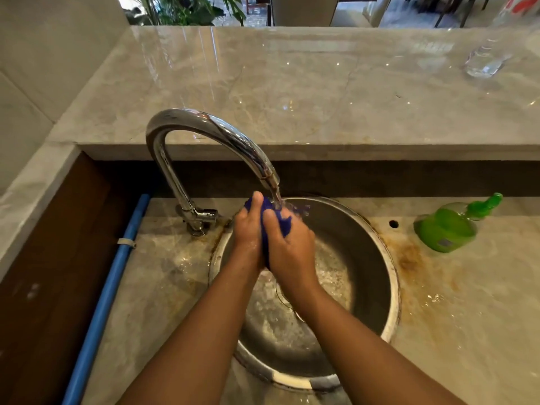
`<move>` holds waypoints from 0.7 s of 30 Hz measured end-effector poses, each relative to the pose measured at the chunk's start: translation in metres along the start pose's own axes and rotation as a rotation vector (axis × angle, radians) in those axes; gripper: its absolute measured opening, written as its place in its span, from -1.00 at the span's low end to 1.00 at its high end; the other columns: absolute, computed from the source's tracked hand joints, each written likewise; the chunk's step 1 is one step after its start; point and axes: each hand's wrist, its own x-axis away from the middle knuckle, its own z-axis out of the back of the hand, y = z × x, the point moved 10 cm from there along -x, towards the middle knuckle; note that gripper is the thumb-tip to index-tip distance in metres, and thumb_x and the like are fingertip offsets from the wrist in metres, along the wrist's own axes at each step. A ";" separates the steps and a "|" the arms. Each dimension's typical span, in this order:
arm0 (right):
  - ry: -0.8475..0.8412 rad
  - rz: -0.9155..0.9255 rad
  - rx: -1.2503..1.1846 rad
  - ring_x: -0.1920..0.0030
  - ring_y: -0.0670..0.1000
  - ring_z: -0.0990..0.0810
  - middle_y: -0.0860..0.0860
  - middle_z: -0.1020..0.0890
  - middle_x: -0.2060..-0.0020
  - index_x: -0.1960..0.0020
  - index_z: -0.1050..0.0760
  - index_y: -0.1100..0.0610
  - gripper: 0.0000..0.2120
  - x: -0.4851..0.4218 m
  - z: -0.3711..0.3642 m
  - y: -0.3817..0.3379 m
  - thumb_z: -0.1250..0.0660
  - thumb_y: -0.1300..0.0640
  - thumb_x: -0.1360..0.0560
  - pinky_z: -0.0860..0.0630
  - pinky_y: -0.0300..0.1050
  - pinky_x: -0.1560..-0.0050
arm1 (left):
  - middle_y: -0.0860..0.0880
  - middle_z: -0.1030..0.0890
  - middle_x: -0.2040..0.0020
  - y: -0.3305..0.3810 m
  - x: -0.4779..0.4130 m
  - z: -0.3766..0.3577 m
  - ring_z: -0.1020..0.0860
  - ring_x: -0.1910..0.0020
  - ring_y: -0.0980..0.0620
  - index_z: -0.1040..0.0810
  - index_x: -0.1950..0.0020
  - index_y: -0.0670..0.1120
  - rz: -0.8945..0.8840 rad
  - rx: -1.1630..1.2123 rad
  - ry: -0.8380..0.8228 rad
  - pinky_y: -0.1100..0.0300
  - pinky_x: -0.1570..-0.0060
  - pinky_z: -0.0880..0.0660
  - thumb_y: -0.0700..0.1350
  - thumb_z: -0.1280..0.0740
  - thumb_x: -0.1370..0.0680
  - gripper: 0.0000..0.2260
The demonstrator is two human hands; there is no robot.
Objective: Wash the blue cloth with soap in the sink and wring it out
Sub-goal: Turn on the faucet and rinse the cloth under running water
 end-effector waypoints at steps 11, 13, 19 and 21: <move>0.105 -0.347 -0.064 0.33 -0.01 -0.54 0.04 -0.58 0.33 0.17 -0.50 0.13 -0.71 -0.029 0.016 0.074 -0.23 0.00 -0.64 -0.48 -0.04 0.21 | -0.13 -0.71 0.05 -0.006 0.025 -0.009 -0.69 0.00 -0.17 -0.59 0.06 -0.01 0.008 -0.121 -0.103 -0.19 -0.13 -0.59 0.09 -0.26 -0.62 -0.78; 0.081 -0.236 -0.112 0.33 0.05 -0.56 0.07 -0.61 0.33 0.13 -0.53 0.16 -0.71 -0.011 0.013 0.054 -0.23 0.00 -0.64 -0.51 0.01 0.22 | -0.14 -0.67 0.11 0.001 0.013 0.001 -0.68 0.07 -0.18 -0.57 0.10 -0.07 0.007 -0.092 -0.012 -0.06 -0.03 -0.63 0.11 -0.26 -0.62 -0.72; 0.077 -0.009 0.064 0.41 -0.14 -0.49 -0.07 -0.53 0.43 0.26 -0.46 0.05 -0.69 -0.010 0.004 0.018 -0.26 -0.01 -0.64 -0.46 -0.18 0.33 | -0.01 -0.62 0.35 -0.007 0.021 -0.013 -0.60 0.31 0.02 -0.55 0.17 -0.06 0.054 -0.087 -0.060 0.28 0.34 -0.52 0.09 -0.19 -0.66 -0.67; 0.094 -0.118 0.092 0.42 -0.16 -0.46 -0.08 -0.53 0.42 0.28 -0.45 0.05 -0.68 -0.027 0.008 0.040 -0.26 0.00 -0.63 -0.41 -0.22 0.33 | -0.05 -0.70 0.21 -0.017 0.029 -0.014 -0.69 0.21 0.00 -0.60 0.06 -0.04 0.073 -0.076 -0.088 0.11 0.17 -0.62 0.13 -0.19 -0.65 -0.69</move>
